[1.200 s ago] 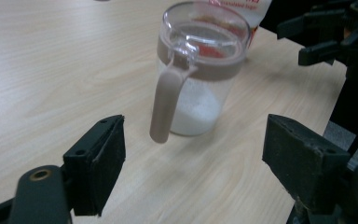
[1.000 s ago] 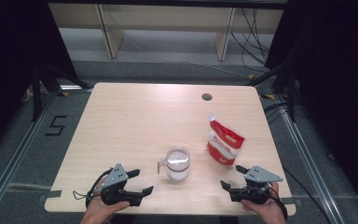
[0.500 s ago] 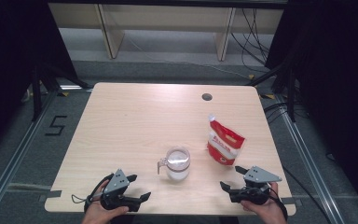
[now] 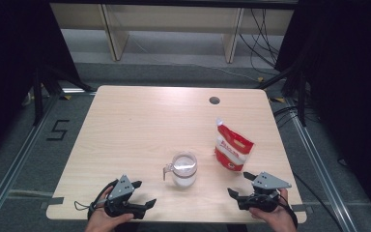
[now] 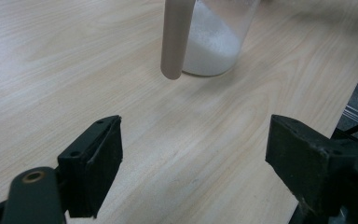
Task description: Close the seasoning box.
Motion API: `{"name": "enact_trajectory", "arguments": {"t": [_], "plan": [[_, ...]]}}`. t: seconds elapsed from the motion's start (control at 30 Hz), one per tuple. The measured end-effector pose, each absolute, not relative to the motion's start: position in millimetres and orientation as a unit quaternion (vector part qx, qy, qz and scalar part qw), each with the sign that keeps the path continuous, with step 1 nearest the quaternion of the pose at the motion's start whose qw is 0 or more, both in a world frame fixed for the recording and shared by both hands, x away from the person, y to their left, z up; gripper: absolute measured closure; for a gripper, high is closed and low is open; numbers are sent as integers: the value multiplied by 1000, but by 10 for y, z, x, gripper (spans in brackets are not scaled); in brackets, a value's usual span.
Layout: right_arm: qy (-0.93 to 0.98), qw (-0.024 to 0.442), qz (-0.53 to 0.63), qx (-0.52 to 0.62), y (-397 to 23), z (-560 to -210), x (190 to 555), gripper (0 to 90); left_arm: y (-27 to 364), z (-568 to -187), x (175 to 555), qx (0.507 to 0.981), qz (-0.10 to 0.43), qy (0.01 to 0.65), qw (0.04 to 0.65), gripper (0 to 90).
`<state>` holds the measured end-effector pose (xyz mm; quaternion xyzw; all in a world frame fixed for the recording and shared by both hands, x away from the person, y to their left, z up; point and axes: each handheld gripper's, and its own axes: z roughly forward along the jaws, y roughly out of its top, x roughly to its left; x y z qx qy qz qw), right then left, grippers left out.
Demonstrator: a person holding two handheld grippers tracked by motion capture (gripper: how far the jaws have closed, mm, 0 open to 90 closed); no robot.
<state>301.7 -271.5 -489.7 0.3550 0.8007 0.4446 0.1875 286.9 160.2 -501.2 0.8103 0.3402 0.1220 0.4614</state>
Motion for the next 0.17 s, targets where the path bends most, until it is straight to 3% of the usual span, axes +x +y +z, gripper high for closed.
{"name": "enact_trajectory", "arguments": {"t": [0.17], "plan": [[802, 199, 444, 348, -2726, -4903, 3029, 172, 1603, -5033, 2878, 812, 117, 347, 454, 184]]}}
